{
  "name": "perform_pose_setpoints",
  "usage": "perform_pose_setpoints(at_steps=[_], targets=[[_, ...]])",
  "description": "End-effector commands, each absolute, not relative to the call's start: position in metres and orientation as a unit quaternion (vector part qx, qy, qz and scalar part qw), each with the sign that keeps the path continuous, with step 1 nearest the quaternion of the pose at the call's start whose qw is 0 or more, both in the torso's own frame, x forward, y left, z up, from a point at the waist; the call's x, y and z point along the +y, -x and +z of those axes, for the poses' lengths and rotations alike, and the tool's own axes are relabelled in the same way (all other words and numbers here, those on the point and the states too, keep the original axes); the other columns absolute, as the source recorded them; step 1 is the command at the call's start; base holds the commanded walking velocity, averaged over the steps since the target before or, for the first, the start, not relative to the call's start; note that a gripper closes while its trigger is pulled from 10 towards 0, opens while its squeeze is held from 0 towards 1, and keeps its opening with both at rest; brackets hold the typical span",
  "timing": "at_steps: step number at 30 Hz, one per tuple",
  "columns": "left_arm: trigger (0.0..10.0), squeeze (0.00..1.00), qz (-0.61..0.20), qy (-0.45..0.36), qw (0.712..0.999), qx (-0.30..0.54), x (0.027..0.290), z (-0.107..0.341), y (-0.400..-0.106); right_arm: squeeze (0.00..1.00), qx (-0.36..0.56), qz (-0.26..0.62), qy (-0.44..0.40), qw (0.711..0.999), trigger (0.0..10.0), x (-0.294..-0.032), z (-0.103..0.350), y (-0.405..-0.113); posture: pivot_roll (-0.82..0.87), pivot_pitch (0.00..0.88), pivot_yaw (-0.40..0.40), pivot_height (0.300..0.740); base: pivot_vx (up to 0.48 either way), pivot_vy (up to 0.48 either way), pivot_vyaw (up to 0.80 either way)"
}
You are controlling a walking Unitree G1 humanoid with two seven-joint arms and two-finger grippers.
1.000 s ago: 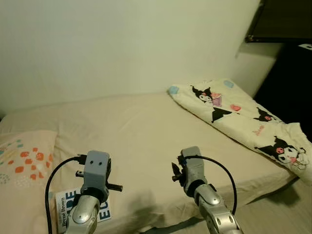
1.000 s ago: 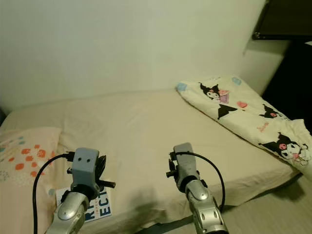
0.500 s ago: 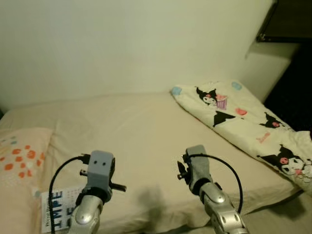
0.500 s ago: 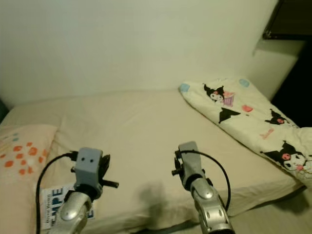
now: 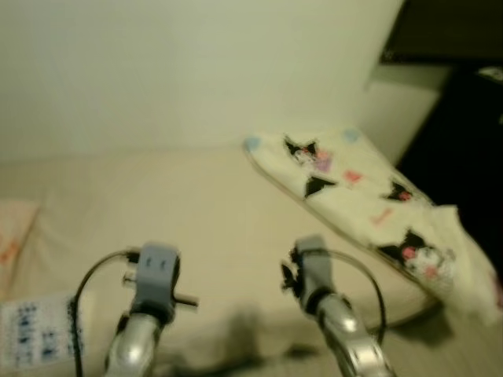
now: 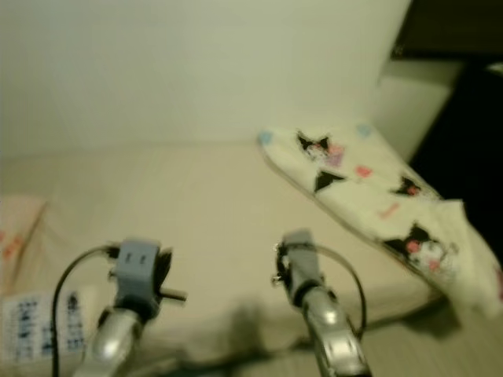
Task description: Clean up the room
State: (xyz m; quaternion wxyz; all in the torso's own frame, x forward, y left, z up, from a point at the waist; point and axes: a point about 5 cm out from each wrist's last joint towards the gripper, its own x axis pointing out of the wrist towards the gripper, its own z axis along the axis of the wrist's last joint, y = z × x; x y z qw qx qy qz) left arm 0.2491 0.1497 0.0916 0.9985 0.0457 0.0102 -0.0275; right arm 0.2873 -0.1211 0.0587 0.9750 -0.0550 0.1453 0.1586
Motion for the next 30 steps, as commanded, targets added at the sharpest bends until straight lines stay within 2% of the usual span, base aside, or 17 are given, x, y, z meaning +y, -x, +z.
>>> perform_pose_setpoints(at_steps=[1, 9, 24, 30], targets=[[10.0, 0.00, -0.028, -0.048, 0.998, 0.022, 0.1494, 0.0877, -0.2480, 0.00, 0.150, 0.158, 0.064, 0.974, 10.0, -0.1250, 0.0568, -0.2853, -0.02, 0.074, -0.089, 0.717, 0.000, -0.401, 0.00], [10.0, 0.00, -0.029, -0.049, 0.998, 0.023, 0.1492, 0.0873, -0.2472, 0.00, 0.150, 0.162, 0.065, 0.973, 10.0, -0.1239, 0.0569, -0.2854, -0.02, 0.081, -0.089, 0.717, 0.000, -0.401, 0.00], [10.0, 0.00, -0.030, -0.050, 0.998, 0.022, 0.1491, 0.0882, -0.2477, 0.00, 0.150, 0.165, 0.063, 0.973, 10.0, -0.1237, 0.0573, -0.2852, -0.02, 0.080, -0.086, 0.717, 0.000, -0.398, 0.43], [10.0, 0.00, -0.031, -0.051, 0.998, 0.022, 0.1489, 0.0884, -0.2483, 0.00, 0.149, 0.163, 0.064, 0.973, 10.0, -0.1243, 0.0579, -0.2859, -0.02, 0.084, -0.084, 0.717, 0.000, -0.387, 0.68]])
